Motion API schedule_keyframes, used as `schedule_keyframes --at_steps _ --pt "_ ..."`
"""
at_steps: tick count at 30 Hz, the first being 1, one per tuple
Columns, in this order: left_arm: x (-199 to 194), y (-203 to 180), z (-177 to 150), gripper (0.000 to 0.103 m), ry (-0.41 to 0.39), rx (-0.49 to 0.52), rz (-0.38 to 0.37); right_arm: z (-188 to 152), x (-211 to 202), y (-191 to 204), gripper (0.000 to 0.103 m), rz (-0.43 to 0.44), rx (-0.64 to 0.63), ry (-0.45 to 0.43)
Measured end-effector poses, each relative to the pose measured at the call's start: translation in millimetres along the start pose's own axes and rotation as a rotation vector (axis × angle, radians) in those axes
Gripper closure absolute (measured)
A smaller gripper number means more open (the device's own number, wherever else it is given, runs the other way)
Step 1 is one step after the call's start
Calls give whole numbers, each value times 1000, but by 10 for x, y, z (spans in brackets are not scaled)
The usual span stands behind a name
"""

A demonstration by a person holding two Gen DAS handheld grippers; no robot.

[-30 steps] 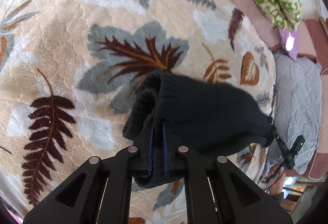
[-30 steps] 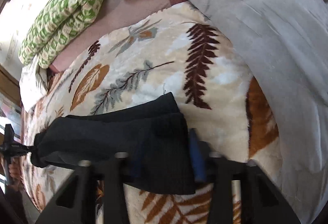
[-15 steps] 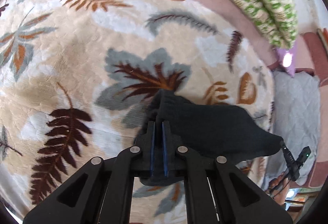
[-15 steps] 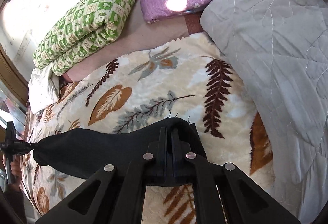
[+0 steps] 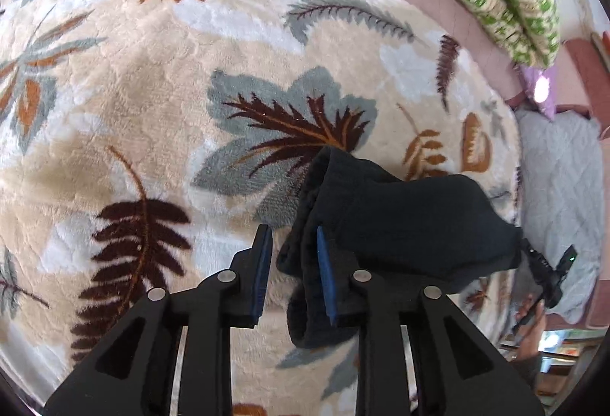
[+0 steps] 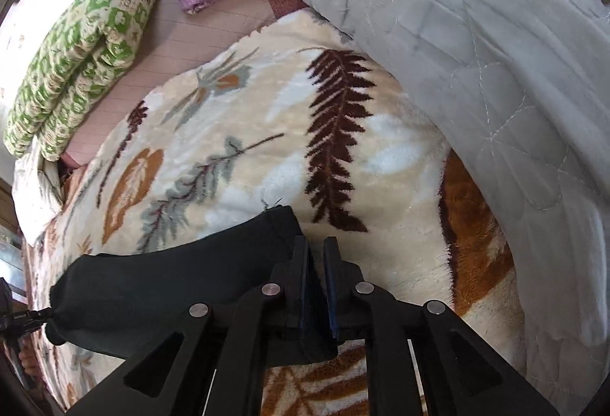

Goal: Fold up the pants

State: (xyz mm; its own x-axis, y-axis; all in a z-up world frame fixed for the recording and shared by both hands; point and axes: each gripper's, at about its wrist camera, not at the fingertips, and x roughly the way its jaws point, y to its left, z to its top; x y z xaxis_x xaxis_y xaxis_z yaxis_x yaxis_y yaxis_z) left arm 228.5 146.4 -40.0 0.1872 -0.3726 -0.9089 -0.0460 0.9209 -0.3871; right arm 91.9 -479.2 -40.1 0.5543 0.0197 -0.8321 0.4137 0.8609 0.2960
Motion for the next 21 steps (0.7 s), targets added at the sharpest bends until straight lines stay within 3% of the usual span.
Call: schedule_keyframes --at_steps 4,8,14,16,19,21 --pt "-171 -4 -113 82 -28 42 28 -42 -350 158 78 31 -35 -60" --pt "-191 -57 -121 82 -20 54 22 -298 -510 592 77 219 -59 -5" --pt "11 -146 56 82 55 15 -28 -992 -140 1795 76 563 -32 253" --pt "71 -169 113 82 80 17 -29 -1196 15 2186 75 636 -17 328" --pt "117 -183 183 82 87 25 -3 -1501 294 2696 55 715 68 449" --pt "145 -170 236 82 101 23 -17 -1643 474 2957 52 734 115 505"
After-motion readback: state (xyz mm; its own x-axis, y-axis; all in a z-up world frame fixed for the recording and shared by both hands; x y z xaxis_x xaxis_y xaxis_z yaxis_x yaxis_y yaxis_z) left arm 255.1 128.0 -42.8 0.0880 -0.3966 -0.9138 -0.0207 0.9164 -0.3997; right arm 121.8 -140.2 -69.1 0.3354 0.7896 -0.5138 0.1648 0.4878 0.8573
